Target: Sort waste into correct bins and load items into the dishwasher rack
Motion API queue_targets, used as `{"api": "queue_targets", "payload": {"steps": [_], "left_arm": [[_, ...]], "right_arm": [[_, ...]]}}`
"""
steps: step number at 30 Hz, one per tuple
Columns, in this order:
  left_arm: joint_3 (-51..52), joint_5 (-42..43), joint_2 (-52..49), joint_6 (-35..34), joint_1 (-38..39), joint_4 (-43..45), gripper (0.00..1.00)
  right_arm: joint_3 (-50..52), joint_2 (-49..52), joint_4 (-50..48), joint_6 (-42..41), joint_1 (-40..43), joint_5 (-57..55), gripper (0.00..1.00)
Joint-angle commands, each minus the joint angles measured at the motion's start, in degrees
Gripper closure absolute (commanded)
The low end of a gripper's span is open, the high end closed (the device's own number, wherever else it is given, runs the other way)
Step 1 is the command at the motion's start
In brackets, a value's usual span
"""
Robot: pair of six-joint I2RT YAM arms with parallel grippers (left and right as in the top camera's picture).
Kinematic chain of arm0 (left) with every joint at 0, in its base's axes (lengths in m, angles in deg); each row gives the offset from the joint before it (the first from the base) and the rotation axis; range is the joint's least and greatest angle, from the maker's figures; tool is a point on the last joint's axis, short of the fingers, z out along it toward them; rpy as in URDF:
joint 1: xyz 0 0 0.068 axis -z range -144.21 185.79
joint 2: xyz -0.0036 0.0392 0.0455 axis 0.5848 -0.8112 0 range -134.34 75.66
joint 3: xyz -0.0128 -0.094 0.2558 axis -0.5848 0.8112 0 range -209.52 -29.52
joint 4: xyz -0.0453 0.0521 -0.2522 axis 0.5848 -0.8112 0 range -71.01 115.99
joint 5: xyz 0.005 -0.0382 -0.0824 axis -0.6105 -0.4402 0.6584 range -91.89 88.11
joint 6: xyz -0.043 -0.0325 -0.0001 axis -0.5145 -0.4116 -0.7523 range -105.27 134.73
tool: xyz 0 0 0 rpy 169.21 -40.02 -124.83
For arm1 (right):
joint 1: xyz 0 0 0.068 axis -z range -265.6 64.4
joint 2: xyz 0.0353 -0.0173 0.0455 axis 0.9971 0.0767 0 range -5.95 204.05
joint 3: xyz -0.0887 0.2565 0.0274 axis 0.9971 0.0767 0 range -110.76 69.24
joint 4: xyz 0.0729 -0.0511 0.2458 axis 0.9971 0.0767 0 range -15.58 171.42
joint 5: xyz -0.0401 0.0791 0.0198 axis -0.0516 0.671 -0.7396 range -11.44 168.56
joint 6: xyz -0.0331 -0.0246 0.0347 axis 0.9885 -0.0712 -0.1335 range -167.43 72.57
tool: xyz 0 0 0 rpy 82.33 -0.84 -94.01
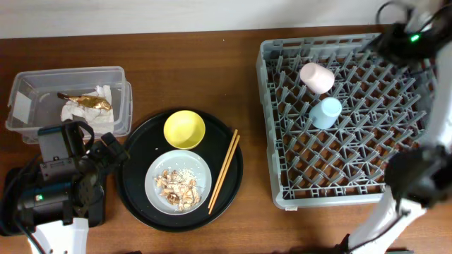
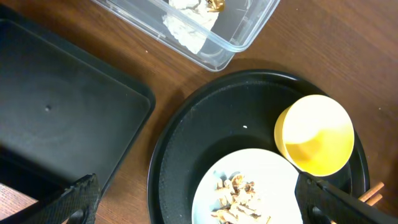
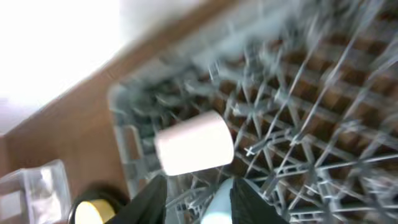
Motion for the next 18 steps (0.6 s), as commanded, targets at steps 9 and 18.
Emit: {"api": "queue_targets", "payload": {"steps": [9, 18], "left_arm": [[-0.79, 0.44, 0.35, -0.55, -0.31, 0.02, 0.01], [-0.79, 0.44, 0.35, -0.55, -0.31, 0.02, 0.01]], "right_arm": [[1.49, 1.4, 1.49, 0.46, -21.51, -12.39, 0.96], [1.49, 10.71, 1.84, -0.76, -20.33, -16.87, 0.96]]}}
